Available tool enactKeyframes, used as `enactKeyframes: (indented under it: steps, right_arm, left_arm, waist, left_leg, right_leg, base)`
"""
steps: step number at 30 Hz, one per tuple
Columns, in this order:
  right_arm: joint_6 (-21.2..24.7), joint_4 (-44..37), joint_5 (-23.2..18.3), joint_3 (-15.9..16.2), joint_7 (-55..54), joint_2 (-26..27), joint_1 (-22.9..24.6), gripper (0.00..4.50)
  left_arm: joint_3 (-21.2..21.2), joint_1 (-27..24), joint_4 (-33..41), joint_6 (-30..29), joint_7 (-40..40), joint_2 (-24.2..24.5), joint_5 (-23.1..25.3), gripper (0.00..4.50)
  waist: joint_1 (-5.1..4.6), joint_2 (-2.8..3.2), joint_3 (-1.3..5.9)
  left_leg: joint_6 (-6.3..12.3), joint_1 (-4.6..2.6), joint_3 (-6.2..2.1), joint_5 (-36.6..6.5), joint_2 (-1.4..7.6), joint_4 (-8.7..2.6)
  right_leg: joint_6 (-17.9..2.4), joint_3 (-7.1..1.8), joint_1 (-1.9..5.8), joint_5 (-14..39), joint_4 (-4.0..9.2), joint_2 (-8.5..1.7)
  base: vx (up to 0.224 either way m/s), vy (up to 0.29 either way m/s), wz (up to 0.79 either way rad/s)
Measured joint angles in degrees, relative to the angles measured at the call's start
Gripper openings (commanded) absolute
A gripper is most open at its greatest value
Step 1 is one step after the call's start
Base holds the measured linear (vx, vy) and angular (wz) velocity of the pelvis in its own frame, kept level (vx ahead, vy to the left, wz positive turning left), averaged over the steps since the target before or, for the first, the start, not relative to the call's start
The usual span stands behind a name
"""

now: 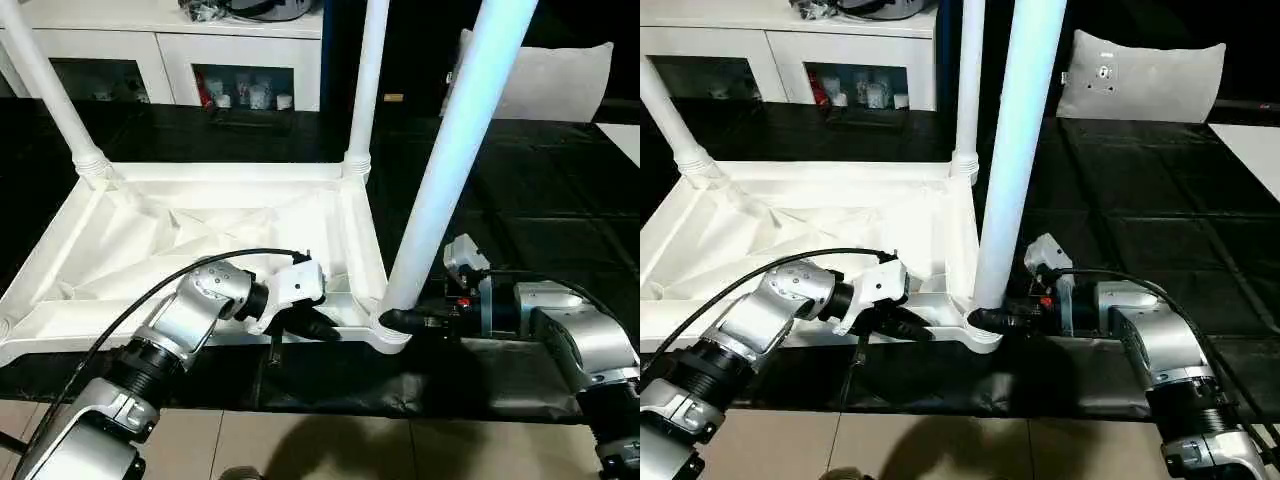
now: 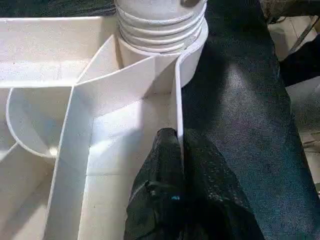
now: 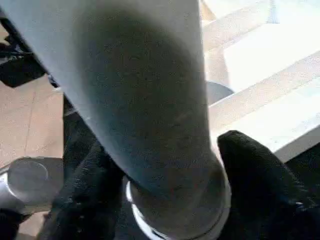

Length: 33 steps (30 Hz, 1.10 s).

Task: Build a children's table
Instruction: Rotate leg to tighten

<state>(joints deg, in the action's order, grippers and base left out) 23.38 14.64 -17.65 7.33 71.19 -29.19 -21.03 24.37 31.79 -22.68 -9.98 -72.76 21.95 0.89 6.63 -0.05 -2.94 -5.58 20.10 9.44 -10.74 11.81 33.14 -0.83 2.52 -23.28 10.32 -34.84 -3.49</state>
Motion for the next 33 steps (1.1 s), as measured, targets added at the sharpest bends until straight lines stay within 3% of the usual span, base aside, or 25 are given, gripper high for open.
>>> enactKeyframes:
  steps: [9, 15, 19, 22, 27, 28, 33]
  right_arm:
    - [0.23, -1.78, -0.05, -0.48, -1.50, 0.63, 1.07, 2.24]
    - [3.15, -3.21, 0.61, -2.86, -11.20, 4.71, 1.88, 2.16]
    - [4.92, -2.21, 3.96, -5.31, -23.83, 10.15, -0.10, 2.09]
    - [5.64, 1.44, 7.20, -7.18, -37.39, 16.96, -4.15, 2.09]
    - [5.41, 1.98, 9.08, -7.78, -46.46, 20.06, -5.33, 2.09]
    - [5.19, 1.97, 9.09, -7.82, -46.82, 20.30, -5.31, 2.57]
    - [5.08, 1.63, 8.79, -8.26, -46.69, 20.94, -5.01, 2.79]
  left_arm:
    - [-0.48, -0.14, 0.46, -1.66, 0.45, -0.36, -0.22, 0.00]
    - [-2.84, -0.15, -0.47, -6.04, 7.54, -3.37, 0.40, 0.00]
    - [-4.85, 0.96, -2.47, -10.23, 15.93, -7.71, 1.59, 0.00]
    - [-6.57, 2.40, -4.43, -12.85, 24.84, -11.78, 3.32, 0.00]
    - [-6.52, 2.64, -4.67, -13.86, 31.06, -15.13, 4.49, 0.00]
    - [-6.53, 2.67, -4.65, -13.84, 31.19, -15.14, 4.54, 0.00]
    - [-6.53, 2.67, -4.66, -13.51, 31.17, -15.13, 4.55, 0.00]
  waist:
    - [-0.16, -0.10, 0.06]
    - [-0.50, -0.09, 0.06]
    - [-2.08, -0.10, 0.07]
    - [-3.80, -0.24, 0.05]
    - [-4.00, -0.32, 0.10]
    - [-3.88, -0.31, 0.11]
    - [-3.73, -0.24, 0.14]
  left_leg:
    - [-0.01, -0.03, 0.00, 0.01, 0.02, 0.01]
    - [0.00, -0.10, 0.01, 0.07, 0.03, 0.30]
    - [0.01, -0.14, 0.01, 0.07, -0.01, 0.49]
    - [0.01, -0.06, 0.01, 0.07, 0.01, 0.58]
    - [0.03, -0.05, 0.06, 0.04, -0.01, 0.33]
    - [0.02, -0.07, 0.05, 0.04, 0.00, 0.23]
    - [0.01, -0.09, 0.05, 0.05, 0.02, 0.04]
  right_leg:
    - [0.02, -0.01, 0.08, 0.01, -0.07, 0.02]
    - [0.21, -0.03, 0.15, 0.01, -0.13, 0.01]
    - [0.25, -0.17, 0.21, -0.01, -0.02, 0.00]
    - [0.25, -0.16, 0.11, -0.02, -0.01, 0.00]
    - [0.27, -0.13, 0.13, -0.03, 0.06, 0.00]
    - [0.29, -0.09, 0.13, -0.04, 0.06, 0.01]
    - [0.30, -0.06, 0.10, -0.04, 0.05, 0.04]
  base:
    - [0.000, 0.000, 0.00]
    - [0.000, 0.000, 0.00]
    - [0.000, 0.000, 0.00]
    - [0.000, 0.000, 0.00]
    - [0.000, 0.000, 0.00]
    - [0.000, 0.000, 0.00]
    - [0.000, 0.000, 0.00]
